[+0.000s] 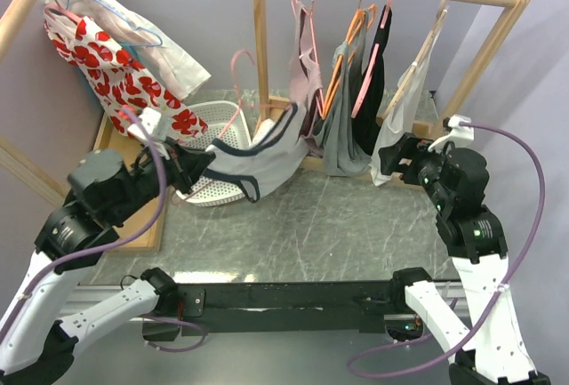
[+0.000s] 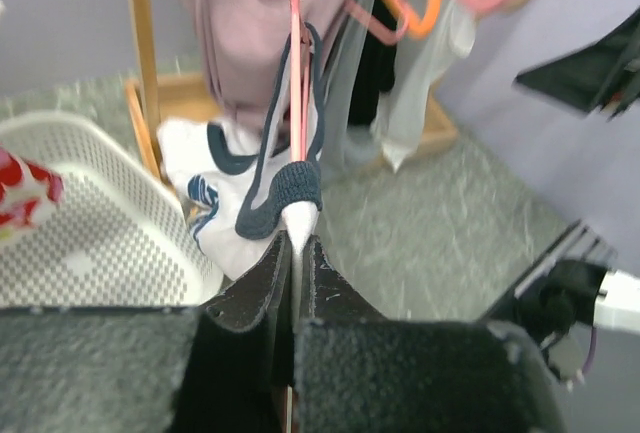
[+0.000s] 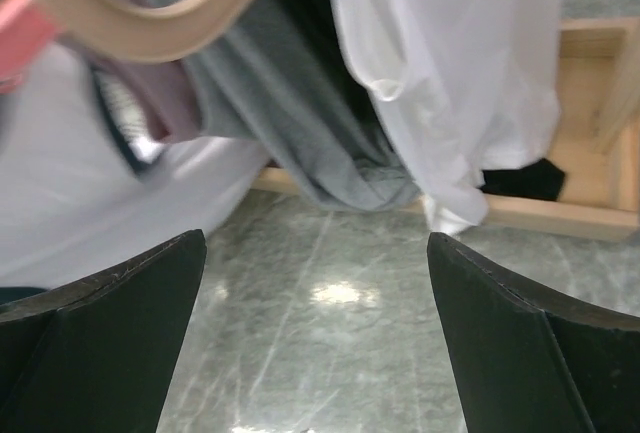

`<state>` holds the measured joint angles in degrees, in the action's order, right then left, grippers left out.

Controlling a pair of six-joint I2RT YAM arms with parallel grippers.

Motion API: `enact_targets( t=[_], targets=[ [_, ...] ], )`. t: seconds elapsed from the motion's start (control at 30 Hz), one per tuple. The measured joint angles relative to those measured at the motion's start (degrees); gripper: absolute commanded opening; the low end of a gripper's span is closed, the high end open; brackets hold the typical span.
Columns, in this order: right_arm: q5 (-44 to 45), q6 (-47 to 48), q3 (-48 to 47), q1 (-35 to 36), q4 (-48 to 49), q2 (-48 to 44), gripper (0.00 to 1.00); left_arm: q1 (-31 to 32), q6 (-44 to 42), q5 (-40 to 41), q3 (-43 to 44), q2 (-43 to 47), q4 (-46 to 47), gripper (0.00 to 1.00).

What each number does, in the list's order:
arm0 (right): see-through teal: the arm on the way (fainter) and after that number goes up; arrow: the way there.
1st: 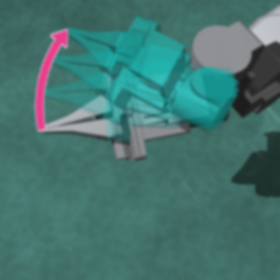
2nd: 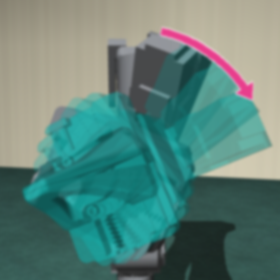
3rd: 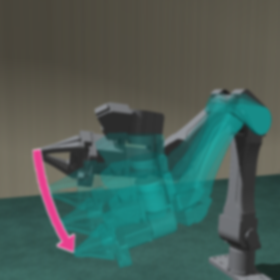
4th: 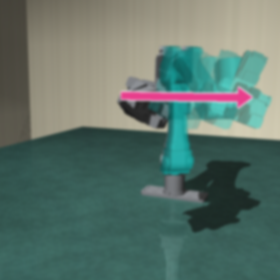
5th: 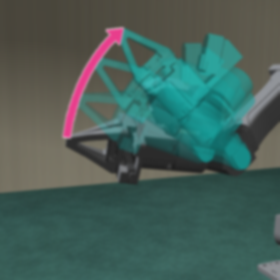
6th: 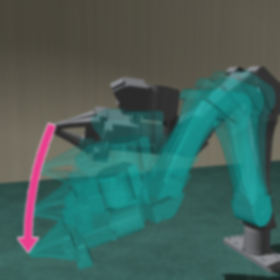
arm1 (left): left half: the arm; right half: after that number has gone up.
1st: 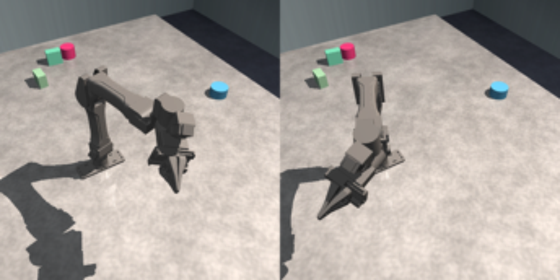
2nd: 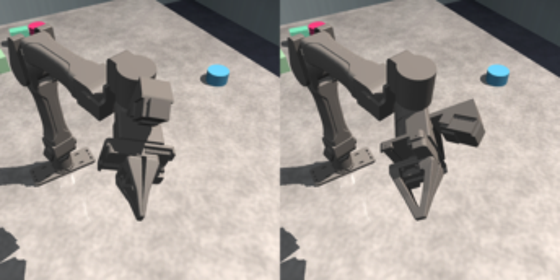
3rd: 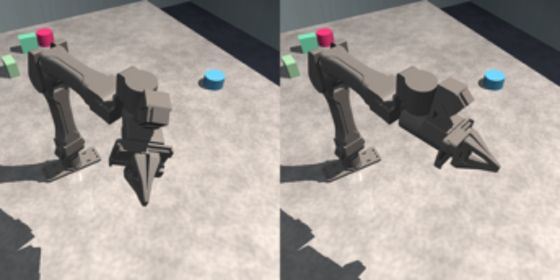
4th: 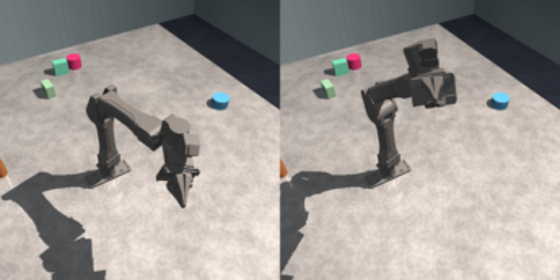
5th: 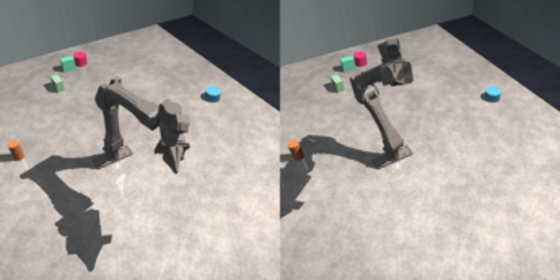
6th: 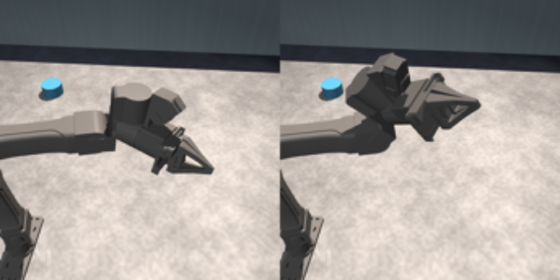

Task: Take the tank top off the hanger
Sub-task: Pick up the hanger from the clothesline, then remove the tank top from the hanger.

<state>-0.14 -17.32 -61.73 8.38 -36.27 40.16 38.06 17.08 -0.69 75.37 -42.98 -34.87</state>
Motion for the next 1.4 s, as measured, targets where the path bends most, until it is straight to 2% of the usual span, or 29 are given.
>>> enact_targets(
  t=[0.17, 0.3, 0.53, 0.63, 0.97, 1.07, 1.1, 1.13, 1.23, 1.3, 1.4],
  targets=[
    [-5.6, -1.4, 0.4, 0.0, 0.8, -3.4, 0.99, 0.0, 0.5, -2.0, 0.0, -2.6, -5.2, 0.01],
    [-11.3, -2.5, 1.7, 0.0, 3.6, -5.6, 0.98, 0.0, 1.6, -3.4, -3.7, -2.1, -5.2, 0.01],
    [-21.6, -5.9, 12.7, 0.0, 8.0, -4.7, 0.88, 0.0, 2.4, -8.2, -6.7, -1.3, -4.8, 0.01],
    [-25.6, -7.6, 15.0, 0.3, 9.7, -2.6, 0.87, 0.0, 2.6, -10.5, -6.9, -1.0, -4.6, 0.01],
    [-28.3, -14.1, 18.9, 5.7, 20.7, 1.6, 0.84, 0.0, 6.2, -18.2, -13.5, 2.3, 2.3, 0.01],
    [-26.4, -15.9, 19.4, 9.8, 23.0, 4.5, 0.81, 0.0, 6.7, -19.1, -14.3, 2.3, 3.5, 0.01],
    [-25.7, -16.2, 19.4, 11.2, 23.6, 5.8, 0.79, 0.0, 6.8, -19.4, -14.4, 2.3, 3.9, 0.01],
    [-25.2, -16.4, 19.4, 12.3, 24.0, 7.0, 0.61, 0.0, 7.0, -19.6, -14.4, 2.3, 4.2, 0.01],
    [-23.3, -16.9, 19.4, 14.8, 24.9, 10.0, 0.40, 0.0, 7.3, -19.9, -14.4, 2.3, 5.1, 0.01],
    [-21.8, -17.6, 19.4, 15.4, 24.9, 10.9, 0.40, 0.0, 7.6, -19.8, -14.4, 2.3, 5.2, 0.01],
    [-19.4, -17.5, 19.4, 15.5, 25.1, 10.8, 0.28, 0.0, 7.8, -19.8, -14.5, 2.4, 5.4, 0.01]
  ],
)
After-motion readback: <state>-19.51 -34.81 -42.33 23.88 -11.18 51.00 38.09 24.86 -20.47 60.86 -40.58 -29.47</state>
